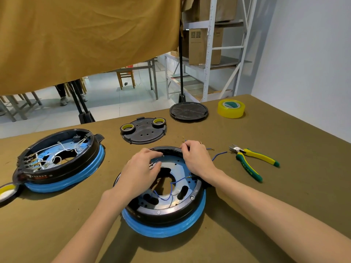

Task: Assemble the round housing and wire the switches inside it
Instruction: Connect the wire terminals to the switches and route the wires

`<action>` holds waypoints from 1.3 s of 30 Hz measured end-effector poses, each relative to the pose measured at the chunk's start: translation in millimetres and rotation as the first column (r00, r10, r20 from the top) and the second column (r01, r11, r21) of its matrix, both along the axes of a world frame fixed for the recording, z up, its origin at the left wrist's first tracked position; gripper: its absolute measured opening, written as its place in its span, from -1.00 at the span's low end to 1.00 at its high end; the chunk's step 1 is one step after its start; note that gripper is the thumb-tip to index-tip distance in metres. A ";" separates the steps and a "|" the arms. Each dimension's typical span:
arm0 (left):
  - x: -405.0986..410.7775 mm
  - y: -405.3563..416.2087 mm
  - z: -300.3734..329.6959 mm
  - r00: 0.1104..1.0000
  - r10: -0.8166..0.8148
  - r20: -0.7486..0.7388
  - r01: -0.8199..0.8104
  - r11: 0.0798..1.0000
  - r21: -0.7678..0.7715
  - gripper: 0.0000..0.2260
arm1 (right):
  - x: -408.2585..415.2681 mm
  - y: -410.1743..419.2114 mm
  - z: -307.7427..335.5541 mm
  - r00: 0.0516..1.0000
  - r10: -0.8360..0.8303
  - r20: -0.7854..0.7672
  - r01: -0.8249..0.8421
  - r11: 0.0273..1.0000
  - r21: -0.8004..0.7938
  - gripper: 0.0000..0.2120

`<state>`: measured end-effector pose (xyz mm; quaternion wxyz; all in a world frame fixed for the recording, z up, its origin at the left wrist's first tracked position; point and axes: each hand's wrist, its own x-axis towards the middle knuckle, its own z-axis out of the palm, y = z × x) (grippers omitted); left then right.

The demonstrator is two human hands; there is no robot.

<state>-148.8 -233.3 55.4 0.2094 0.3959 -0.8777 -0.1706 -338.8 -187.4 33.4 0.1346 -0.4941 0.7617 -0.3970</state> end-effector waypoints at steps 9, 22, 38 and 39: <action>3.0 -2.5 0.2 0.987 -0.091 0.135 0.093 0.996 -0.006 -0.69 | -2.4 1.2 -0.3 1.000 0.013 -0.012 -0.013 1.000 -0.008 -0.58; 72.9 1.7 -48.2 0.743 0.236 -0.626 -0.050 0.953 0.300 -0.73 | 50.2 20.7 28.4 0.844 0.467 -0.263 -0.499 0.864 -0.064 -0.84; 76.5 0.9 -67.0 0.742 0.276 -0.610 -0.004 0.913 0.408 -0.72 | 103.7 9.0 18.9 0.744 0.603 -0.290 -0.526 0.795 0.304 -0.84; 76.6 0.9 -65.7 0.748 0.276 -0.603 0.000 0.910 0.415 -0.71 | 104.2 8.5 19.9 0.731 0.606 -0.313 -0.525 0.793 0.308 -0.84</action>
